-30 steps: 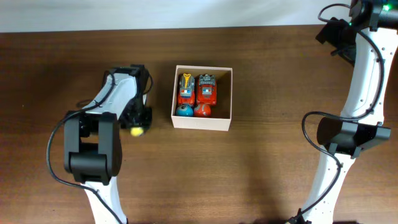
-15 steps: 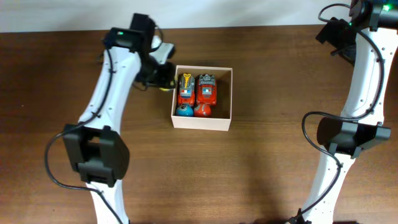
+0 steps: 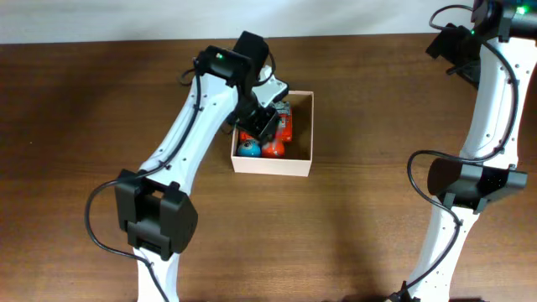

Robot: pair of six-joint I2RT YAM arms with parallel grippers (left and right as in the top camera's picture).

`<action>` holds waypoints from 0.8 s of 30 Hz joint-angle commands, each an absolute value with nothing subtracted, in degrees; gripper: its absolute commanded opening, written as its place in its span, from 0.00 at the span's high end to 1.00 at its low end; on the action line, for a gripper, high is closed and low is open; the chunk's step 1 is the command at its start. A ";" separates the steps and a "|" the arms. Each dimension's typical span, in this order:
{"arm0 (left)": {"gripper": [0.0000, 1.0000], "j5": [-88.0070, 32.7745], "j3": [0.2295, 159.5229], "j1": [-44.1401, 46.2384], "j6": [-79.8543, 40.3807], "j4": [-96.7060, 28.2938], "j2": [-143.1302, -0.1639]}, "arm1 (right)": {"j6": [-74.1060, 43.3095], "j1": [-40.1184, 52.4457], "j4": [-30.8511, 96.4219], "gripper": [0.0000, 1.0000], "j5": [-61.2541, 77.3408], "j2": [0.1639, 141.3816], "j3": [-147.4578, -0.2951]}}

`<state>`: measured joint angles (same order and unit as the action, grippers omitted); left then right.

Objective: Pack container
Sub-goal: 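Carry the yellow ball into the box and release it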

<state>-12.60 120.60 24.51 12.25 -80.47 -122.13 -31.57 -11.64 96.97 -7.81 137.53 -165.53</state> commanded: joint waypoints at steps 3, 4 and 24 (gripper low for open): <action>0.01 -11.05 120.79 24.29 13.15 -80.84 -121.27 | -32.21 -11.66 97.12 0.01 -7.92 136.11 -166.41; 0.01 -11.05 120.79 24.29 13.15 -80.84 -121.27 | -32.21 -11.66 97.12 0.01 -7.92 136.11 -166.41; 0.41 -10.61 120.77 24.25 13.17 -79.22 -121.43 | -32.21 -11.66 97.12 0.01 -7.92 136.11 -166.41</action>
<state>-10.79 120.60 24.47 13.02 -79.85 -122.13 -31.62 -11.64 96.97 -7.79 137.53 -165.53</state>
